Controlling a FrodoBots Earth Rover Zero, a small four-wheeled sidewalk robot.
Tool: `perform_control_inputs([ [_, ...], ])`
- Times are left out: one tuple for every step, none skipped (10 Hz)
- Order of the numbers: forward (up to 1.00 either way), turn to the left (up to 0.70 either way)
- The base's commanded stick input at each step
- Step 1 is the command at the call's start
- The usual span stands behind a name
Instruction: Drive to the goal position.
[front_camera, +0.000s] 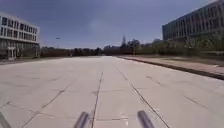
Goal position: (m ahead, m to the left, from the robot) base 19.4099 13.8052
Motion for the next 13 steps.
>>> perform_control_inputs([
  [0.70, 0.00],
  [0.70, 0.00],
  [0.70, 0.02],
  [0.70, 0.02],
  [0.70, 0.02],
  [0.70, 0.00],
  [0.70, 0.00],
  [0.70, 0.00],
  [0.70, 0.00],
  [0.70, 0.00],
  [0.70, 0.00],
  [0.70, 0.00],
  [0.70, 0.00],
])
